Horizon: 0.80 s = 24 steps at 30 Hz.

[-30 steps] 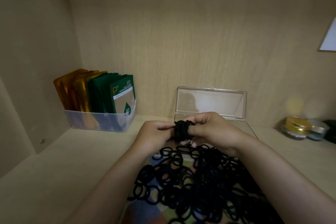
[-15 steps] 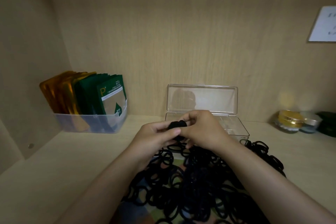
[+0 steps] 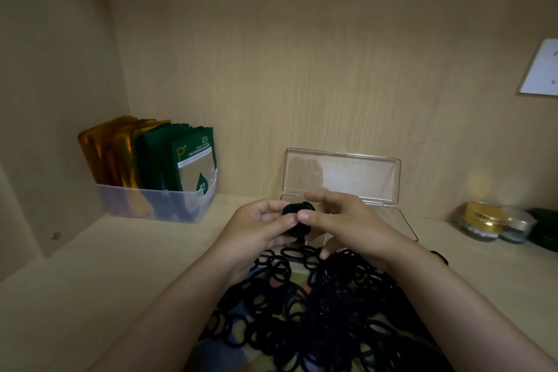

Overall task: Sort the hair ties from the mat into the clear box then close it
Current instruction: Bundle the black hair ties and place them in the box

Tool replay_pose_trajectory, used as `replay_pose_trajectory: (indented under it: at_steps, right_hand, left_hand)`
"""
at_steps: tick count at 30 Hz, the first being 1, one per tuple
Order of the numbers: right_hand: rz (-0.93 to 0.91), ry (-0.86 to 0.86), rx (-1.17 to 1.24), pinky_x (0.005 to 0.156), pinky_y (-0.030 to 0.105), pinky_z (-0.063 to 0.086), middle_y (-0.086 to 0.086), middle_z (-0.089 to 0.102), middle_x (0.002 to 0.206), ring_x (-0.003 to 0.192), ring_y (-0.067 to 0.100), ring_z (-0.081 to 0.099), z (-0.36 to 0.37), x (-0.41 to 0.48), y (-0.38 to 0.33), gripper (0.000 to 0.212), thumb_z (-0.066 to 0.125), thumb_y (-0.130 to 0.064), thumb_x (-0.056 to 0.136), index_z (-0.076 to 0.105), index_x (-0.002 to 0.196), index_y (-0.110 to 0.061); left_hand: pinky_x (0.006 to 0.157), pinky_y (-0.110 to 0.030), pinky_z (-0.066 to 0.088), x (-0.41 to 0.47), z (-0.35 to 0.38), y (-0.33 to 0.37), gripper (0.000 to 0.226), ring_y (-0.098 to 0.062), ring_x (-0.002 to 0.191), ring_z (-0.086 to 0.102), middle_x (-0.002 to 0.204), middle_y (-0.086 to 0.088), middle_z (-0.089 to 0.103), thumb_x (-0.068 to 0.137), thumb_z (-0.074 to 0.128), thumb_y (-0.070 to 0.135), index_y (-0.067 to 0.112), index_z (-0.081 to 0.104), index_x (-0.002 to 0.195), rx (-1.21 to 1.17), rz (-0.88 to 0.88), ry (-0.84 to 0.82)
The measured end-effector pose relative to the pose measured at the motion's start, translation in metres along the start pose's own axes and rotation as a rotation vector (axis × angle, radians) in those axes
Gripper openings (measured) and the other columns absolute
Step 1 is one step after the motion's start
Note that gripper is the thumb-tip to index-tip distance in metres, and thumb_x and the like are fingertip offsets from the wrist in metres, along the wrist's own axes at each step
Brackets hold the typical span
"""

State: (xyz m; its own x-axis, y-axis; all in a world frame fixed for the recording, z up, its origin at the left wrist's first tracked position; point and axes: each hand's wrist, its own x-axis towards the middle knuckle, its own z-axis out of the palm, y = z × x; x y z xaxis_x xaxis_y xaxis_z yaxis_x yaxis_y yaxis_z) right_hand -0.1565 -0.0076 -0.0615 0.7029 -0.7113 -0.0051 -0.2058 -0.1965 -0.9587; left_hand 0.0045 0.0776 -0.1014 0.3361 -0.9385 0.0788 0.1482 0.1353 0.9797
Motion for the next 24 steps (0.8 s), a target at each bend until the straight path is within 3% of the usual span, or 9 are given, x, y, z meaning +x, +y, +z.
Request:
replay_pose_trajectory:
  at_steps: [3, 10, 13, 15, 18, 21, 24]
  right_hand:
    - [0.063, -0.134, 0.08, 0.062, 0.03, 0.061, 0.015, 0.075, 0.103, 0.083, 0.02, 0.071, -0.001, -0.003, -0.003, 0.023, 0.069, -0.021, 0.092, 0.074, 0.111, -0.01]
    - [0.168, -0.099, 0.088, 0.063, 0.033, 0.062, 0.015, 0.076, 0.095, 0.082, 0.021, 0.072, -0.005, -0.004, 0.001, 0.018, 0.07, -0.017, 0.09, 0.077, 0.104, -0.008]
    - [0.151, -0.025, 0.034, 0.07, 0.036, 0.062, 0.014, 0.076, 0.095, 0.081, 0.022, 0.071, -0.006, -0.002, -0.001, 0.018, 0.07, -0.018, 0.09, 0.077, 0.103, -0.006]
    - [0.12, 0.11, 0.009, 0.073, 0.035, 0.059, 0.015, 0.077, 0.092, 0.077, 0.021, 0.07, -0.011, 0.005, -0.007, 0.018, 0.071, -0.019, 0.09, 0.077, 0.098, -0.004]
    - [0.079, 0.299, -0.086, 0.058, 0.027, 0.053, 0.014, 0.075, 0.083, 0.066, 0.018, 0.068, -0.018, 0.022, -0.016, 0.011, 0.072, -0.016, 0.09, 0.075, 0.093, -0.006]
    - [0.07, 0.346, -0.207, 0.045, 0.024, 0.05, 0.014, 0.073, 0.078, 0.058, 0.018, 0.066, -0.013, 0.041, -0.018, 0.008, 0.071, -0.013, 0.09, 0.071, 0.083, -0.009]
    - [0.08, 0.348, -0.431, 0.044, 0.025, 0.053, 0.012, 0.073, 0.072, 0.053, 0.017, 0.067, -0.004, 0.063, -0.014, 0.014, 0.073, -0.016, 0.087, 0.07, 0.075, -0.01]
  left_hand:
    - [0.092, -0.039, 0.058, 0.001, -0.002, -0.001, 0.023, -0.029, 0.102, 0.072, 0.103, -0.014, 0.076, 0.085, 0.073, 0.011, 0.003, 0.071, 0.107, 0.022, 0.015, -0.001]
    - [0.081, -0.026, 0.06, -0.003, -0.007, 0.001, 0.024, -0.015, 0.099, 0.073, 0.106, -0.004, 0.077, 0.087, 0.072, 0.011, 0.012, 0.075, 0.111, 0.077, -0.011, -0.128]
    - [0.079, -0.018, 0.057, -0.003, -0.006, 0.005, 0.02, -0.005, 0.095, 0.071, 0.1, 0.008, 0.078, 0.09, 0.07, 0.018, 0.027, 0.076, 0.107, 0.23, 0.112, -0.111]
    - [0.083, -0.012, 0.051, 0.004, -0.009, 0.007, 0.018, 0.003, 0.097, 0.067, 0.102, 0.014, 0.075, 0.094, 0.065, 0.026, 0.031, 0.075, 0.109, 0.347, 0.212, 0.013]
    - [0.089, -0.015, 0.042, 0.017, -0.021, -0.001, 0.024, 0.003, 0.104, 0.056, 0.107, 0.018, 0.062, 0.097, 0.057, 0.032, 0.03, 0.072, 0.116, 0.68, 0.388, 0.205]
    - [0.101, -0.017, 0.032, 0.025, -0.023, -0.015, 0.033, -0.002, 0.119, 0.043, 0.118, 0.015, 0.053, 0.098, 0.054, 0.032, 0.028, 0.062, 0.13, 0.891, 0.483, 0.145]
    - [0.11, -0.019, 0.028, 0.029, -0.017, -0.026, 0.048, -0.003, 0.133, 0.032, 0.139, 0.014, 0.043, 0.099, 0.052, 0.036, 0.026, 0.045, 0.145, 0.958, 0.453, 0.038]
